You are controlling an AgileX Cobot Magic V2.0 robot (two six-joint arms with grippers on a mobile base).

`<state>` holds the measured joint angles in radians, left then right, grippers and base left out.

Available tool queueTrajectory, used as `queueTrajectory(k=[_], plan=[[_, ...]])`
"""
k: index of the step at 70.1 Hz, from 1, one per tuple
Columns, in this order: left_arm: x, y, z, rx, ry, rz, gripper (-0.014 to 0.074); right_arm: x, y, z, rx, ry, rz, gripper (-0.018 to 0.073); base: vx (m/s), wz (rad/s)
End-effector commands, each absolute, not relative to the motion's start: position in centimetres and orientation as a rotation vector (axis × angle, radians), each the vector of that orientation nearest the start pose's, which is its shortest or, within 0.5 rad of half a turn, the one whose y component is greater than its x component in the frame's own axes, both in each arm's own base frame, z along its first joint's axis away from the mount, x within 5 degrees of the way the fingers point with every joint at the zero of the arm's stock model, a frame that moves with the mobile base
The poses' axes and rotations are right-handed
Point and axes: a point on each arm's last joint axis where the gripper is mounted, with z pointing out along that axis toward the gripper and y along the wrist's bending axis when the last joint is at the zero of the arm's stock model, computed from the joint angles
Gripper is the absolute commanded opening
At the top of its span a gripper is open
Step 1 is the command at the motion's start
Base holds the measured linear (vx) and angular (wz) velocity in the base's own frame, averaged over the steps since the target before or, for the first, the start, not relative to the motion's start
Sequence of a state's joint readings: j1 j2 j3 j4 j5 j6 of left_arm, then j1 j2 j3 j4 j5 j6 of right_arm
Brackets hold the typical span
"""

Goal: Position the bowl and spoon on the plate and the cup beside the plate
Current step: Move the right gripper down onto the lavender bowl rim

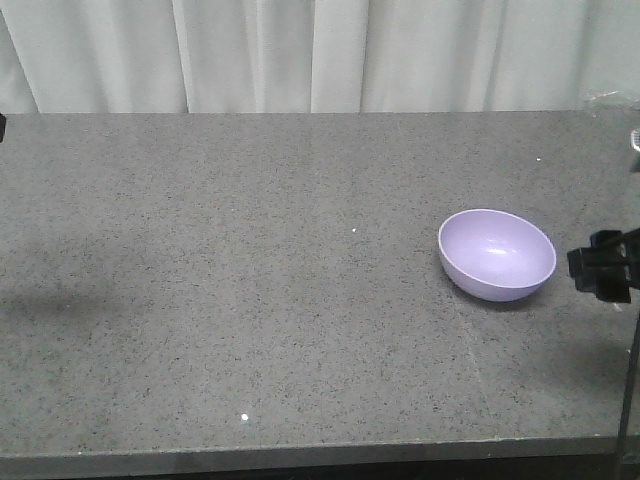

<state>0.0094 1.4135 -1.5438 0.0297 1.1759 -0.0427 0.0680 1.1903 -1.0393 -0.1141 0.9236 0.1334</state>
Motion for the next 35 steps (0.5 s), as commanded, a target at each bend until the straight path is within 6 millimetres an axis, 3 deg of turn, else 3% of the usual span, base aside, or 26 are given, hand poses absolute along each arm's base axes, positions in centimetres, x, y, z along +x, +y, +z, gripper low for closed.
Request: queueTrajectory(k=[1, 16, 35], plan=[[27.9, 0.4, 42.9, -0.058, 2.429, 0.021, -0.0006, 25.7, 0.3, 35.0, 0.02, 2.441, -0.093, 0.0542, 0.0, 0.0], [27.9, 0.4, 42.9, -0.058, 2.433, 0.021, -0.0006, 30.6, 0.2, 34.8, -0.041, 2.485, -0.134, 0.0542, 0.0, 0.0], [27.9, 0.4, 42.9, -0.058, 2.433, 0.021, -0.0006, 36.2, 0.4, 31.7, -0.092, 2.544, -0.147, 0.0542, 0.0, 0.0]])
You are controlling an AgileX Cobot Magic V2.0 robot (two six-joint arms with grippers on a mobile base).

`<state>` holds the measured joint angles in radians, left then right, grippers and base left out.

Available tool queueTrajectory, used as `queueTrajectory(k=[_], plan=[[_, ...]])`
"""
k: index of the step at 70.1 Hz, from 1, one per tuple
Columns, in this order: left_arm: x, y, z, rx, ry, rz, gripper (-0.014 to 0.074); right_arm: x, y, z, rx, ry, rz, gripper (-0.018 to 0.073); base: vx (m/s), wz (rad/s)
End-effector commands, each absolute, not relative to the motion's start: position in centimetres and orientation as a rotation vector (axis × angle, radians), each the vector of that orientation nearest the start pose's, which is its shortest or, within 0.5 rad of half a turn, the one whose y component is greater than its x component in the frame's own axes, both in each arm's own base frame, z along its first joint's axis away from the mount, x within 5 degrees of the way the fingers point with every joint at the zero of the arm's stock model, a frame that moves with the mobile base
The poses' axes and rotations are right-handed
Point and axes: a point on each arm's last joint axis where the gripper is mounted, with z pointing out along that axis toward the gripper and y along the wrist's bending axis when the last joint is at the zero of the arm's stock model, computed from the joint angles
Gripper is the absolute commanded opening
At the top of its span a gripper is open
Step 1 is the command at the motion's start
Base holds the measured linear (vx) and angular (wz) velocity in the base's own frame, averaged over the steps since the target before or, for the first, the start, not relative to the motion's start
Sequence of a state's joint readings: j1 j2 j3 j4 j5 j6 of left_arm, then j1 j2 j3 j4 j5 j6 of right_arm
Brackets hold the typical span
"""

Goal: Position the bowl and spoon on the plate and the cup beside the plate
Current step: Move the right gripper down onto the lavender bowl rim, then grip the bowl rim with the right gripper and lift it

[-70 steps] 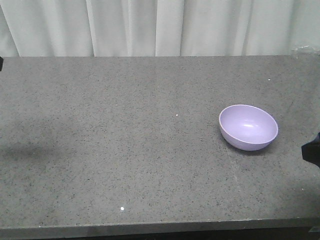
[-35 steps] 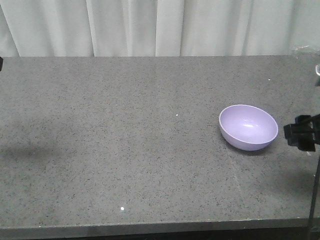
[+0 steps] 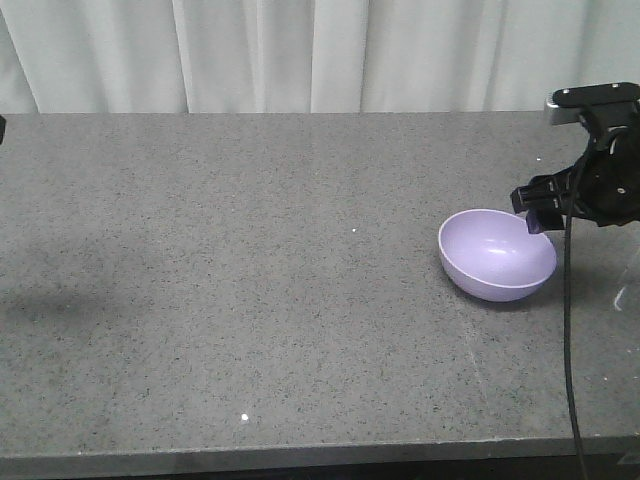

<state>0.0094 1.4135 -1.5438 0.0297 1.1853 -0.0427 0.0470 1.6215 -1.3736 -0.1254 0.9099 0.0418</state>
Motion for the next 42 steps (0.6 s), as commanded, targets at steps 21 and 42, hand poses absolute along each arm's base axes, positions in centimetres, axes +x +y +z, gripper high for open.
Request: queueTrajectory(k=[21, 42], plan=[[27.9, 0.4, 42.9, -0.058, 2.433, 0.021, -0.0006, 39.1, 0.6, 27.1, -0.105, 2.645, -0.146, 0.0541, 0.0, 0.0], [27.8, 0.4, 42.9, -0.058, 2.437, 0.021, -0.0006, 39.6, 1.0, 25.2, -0.088, 2.709, -0.085, 0.0487, 0.0, 0.0]])
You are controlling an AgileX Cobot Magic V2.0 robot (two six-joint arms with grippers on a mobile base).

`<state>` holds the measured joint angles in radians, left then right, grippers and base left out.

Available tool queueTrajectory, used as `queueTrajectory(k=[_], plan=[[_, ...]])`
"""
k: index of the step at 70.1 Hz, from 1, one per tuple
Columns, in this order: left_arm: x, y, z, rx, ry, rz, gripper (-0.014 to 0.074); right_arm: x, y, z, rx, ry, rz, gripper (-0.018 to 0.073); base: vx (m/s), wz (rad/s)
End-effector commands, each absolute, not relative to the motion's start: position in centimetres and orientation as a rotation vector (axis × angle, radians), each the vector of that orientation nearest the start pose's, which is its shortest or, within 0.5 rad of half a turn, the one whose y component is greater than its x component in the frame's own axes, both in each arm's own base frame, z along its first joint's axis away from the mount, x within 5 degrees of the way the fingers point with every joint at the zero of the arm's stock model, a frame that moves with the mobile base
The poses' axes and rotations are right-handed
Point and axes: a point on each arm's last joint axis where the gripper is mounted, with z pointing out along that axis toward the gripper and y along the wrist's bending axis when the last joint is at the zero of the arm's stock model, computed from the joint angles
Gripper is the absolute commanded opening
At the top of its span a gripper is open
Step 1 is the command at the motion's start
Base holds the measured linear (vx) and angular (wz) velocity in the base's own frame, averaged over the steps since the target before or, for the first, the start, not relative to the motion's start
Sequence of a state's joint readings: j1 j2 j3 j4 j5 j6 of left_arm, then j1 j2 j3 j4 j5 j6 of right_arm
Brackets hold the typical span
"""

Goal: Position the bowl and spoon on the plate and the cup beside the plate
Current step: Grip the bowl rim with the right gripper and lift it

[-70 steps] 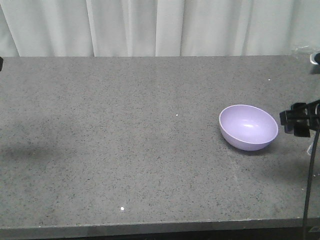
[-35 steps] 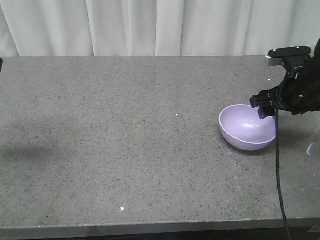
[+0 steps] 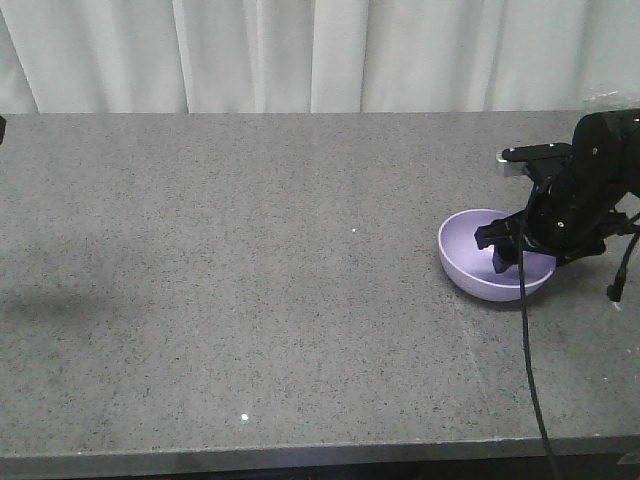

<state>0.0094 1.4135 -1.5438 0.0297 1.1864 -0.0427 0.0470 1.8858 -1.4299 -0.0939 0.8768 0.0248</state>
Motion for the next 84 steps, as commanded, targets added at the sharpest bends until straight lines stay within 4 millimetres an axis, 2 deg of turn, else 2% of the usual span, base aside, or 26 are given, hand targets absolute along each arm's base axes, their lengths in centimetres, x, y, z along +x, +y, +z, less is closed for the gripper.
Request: queueTrajectory(k=[1, 8, 27, 36, 48, 60, 74, 84], plan=[[27.8, 0.4, 42.9, -0.058, 2.437, 0.021, -0.0006, 39.6, 1.0, 25.2, -0.087, 2.711, -0.084, 0.0477, 0.0, 0.0], [27.8, 0.4, 42.9, -0.058, 2.437, 0.021, -0.0006, 39.6, 1.0, 25.1, -0.085, 2.716, -0.083, 0.038, 0.0, 0.0], [27.8, 0.4, 42.9, -0.058, 2.436, 0.021, -0.0006, 39.5, 0.8, 25.2, -0.067, 2.72, -0.084, -0.0013, 0.0, 0.0], [27.8, 0.4, 42.9, -0.058, 2.436, 0.021, -0.0006, 39.0, 0.8, 26.3, -0.067, 2.71, -0.088, -0.0011, 0.0, 0.0], [27.8, 0.4, 42.9, -0.058, 2.436, 0.021, -0.0006, 36.8, 0.7, 30.5, -0.052, 2.633, -0.085, -0.001, 0.0, 0.0], [27.8, 0.4, 42.9, -0.058, 2.435, 0.02, -0.0006, 33.0, 0.7, 35.7, -0.03, 2.544, -0.057, -0.0007, 0.0, 0.0], [27.8, 0.4, 42.9, -0.058, 2.435, 0.02, -0.0006, 27.9, 0.8, 40.3, -0.014, 2.472, -0.013, -0.0006, 0.0, 0.0], [27.8, 0.4, 42.9, -0.058, 2.435, 0.02, -0.0006, 24.5, 0.7, 43.0, -0.01, 2.399, -0.005, -0.0006, 0.0, 0.0]])
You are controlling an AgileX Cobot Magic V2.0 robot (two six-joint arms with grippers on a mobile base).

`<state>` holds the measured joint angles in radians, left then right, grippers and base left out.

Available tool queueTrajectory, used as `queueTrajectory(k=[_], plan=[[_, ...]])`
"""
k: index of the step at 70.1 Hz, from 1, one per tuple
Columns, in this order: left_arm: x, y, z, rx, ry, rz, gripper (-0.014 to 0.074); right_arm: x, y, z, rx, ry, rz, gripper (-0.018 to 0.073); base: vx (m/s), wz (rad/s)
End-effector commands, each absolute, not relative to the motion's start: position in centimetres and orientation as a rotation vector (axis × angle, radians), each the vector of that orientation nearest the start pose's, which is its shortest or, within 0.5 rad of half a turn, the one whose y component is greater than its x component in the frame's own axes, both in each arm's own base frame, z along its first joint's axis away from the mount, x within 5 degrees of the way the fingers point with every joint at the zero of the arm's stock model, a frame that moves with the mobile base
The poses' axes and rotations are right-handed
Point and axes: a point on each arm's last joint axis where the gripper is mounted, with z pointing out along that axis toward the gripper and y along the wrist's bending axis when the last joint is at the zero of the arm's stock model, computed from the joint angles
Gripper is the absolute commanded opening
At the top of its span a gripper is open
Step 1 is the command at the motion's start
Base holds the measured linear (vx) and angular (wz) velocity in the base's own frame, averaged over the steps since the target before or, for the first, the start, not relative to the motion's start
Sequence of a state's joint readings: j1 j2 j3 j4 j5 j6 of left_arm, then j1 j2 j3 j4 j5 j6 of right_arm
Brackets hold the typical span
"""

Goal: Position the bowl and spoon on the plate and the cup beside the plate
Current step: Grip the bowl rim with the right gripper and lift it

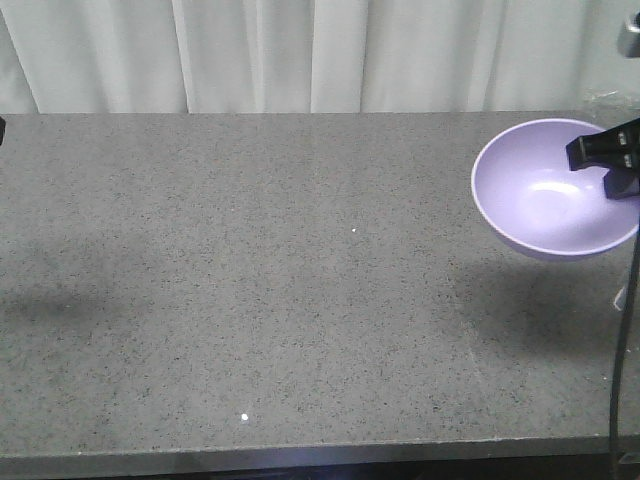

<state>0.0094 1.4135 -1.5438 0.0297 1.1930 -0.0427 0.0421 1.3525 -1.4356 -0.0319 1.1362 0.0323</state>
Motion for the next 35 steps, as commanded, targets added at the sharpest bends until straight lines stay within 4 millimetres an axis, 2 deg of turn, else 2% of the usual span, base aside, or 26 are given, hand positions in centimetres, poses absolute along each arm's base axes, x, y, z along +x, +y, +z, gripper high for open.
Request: queueTrajectory(k=[1, 7, 14, 35], plan=[[27.8, 0.4, 42.9, -0.058, 2.435, 0.02, -0.0006, 24.2, 0.6, 43.2, -0.009, 2.39, -0.005, -0.0006, 0.0, 0.0], [27.8, 0.4, 42.9, -0.058, 2.435, 0.02, -0.0006, 22.9, 0.6, 44.2, -0.008, 2.346, 0.003, -0.0006, 0.0, 0.0], [27.8, 0.4, 42.9, -0.058, 2.435, 0.02, -0.0006, 22.3, 0.6, 44.6, -0.008, 2.322, 0.002, -0.0006, 0.0, 0.0], [27.8, 0.4, 42.9, -0.058, 2.435, 0.02, -0.0006, 22.2, 0.6, 44.7, -0.008, 2.323, 0.0, -0.0006, 0.0, 0.0]])
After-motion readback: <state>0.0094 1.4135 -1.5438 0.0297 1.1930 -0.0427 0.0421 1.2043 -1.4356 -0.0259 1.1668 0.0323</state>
